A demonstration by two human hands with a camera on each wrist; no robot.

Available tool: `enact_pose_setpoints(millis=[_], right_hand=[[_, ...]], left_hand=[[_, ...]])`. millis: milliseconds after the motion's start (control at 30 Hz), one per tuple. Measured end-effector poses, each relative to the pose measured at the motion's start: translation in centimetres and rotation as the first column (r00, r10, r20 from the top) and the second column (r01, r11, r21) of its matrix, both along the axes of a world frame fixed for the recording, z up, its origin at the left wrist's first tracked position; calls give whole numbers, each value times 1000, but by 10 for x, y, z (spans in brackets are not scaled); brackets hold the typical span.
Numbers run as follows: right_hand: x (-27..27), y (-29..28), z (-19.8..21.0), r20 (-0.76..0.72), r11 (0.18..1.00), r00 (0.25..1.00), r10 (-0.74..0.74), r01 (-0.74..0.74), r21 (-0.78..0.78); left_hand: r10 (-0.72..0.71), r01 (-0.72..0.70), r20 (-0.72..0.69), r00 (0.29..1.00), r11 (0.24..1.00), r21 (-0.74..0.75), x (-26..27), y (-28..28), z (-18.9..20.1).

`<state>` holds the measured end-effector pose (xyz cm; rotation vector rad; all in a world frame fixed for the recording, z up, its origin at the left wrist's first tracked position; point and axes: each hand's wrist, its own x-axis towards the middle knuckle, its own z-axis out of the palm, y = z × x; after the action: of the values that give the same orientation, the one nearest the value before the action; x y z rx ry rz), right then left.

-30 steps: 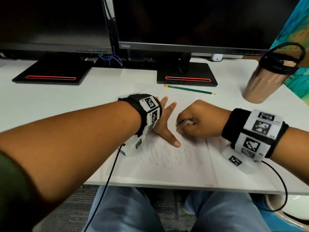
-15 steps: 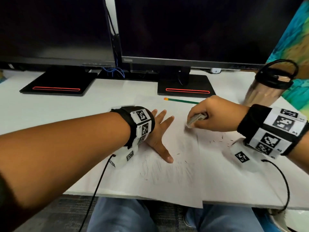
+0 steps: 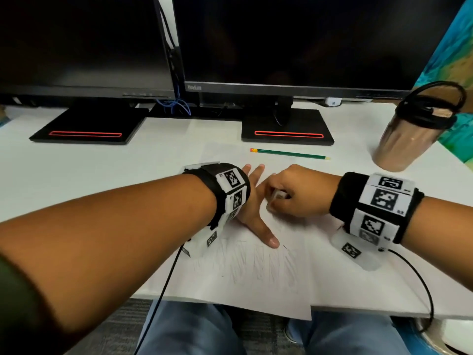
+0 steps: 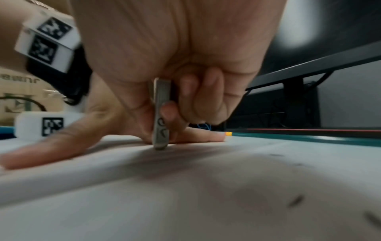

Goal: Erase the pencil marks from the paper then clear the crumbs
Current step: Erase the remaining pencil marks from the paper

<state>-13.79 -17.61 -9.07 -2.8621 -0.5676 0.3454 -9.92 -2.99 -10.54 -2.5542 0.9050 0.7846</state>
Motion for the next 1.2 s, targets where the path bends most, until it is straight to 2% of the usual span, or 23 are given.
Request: enact_pose_setpoints(millis=[100, 167, 233, 300, 367, 433, 500, 567, 633, 700, 800, 900, 967, 1067, 1200], right_hand=[[5, -8, 3, 67, 996, 994, -89, 89, 4], [2, -6, 1, 91, 999, 995, -37, 38, -9], [-5, 3, -1, 16, 997, 999, 48, -49, 51], [-2, 2, 0, 4, 996, 1000, 14, -15, 87], [6, -6, 2, 71, 996, 995, -71, 67, 55], [6, -6, 1, 101, 998, 994, -46, 42, 43], [-1, 3, -1, 47, 996, 998, 30, -34, 86], [0, 4, 0, 24, 993, 1000, 4, -7, 115], [6, -2, 1, 77, 995, 995, -62, 56, 82], [6, -2, 0, 101, 998, 994, -33, 26, 64], [-2, 3, 1, 11, 991, 1000, 25, -26, 128], [6, -4, 2, 66, 992, 995, -71, 64, 106], [5, -3, -1, 79, 996, 996, -36, 29, 88], [-2, 2, 0, -17, 990, 1000, 12, -10, 140], [6, -4, 1, 76, 994, 994, -73, 67, 80]], left_hand=[[7, -7, 6, 1000, 999, -34, -1, 1, 0], [1, -1, 11, 1000, 1000, -18, -1, 1, 0], [1, -2, 6, 1000, 1000, 12, 1, 0, 0], [4, -4, 3, 1000, 1000, 7, 0, 0, 0], [14, -14, 14, 1000, 1000, -27, -1, 0, 0], [5, -5, 19, 1000, 1000, -23, -3, 0, 2], [-20, 20, 20, 1000, 1000, 6, -4, -2, 4], [-11, 11, 16, 1000, 1000, -2, -4, -1, 4], [11, -11, 21, 1000, 1000, -23, -2, 0, 3], [11, -11, 25, 1000, 1000, -8, 0, -1, 1], [12, -13, 22, 1000, 1000, 18, 0, -2, 1], [22, -22, 24, 999, 999, -23, -1, -1, 2], [15, -14, 25, 1000, 1000, -7, 0, -2, 0], [12, -12, 17, 1000, 1000, 19, 2, -2, -1], [21, -20, 31, 999, 999, -35, 0, 0, 0]])
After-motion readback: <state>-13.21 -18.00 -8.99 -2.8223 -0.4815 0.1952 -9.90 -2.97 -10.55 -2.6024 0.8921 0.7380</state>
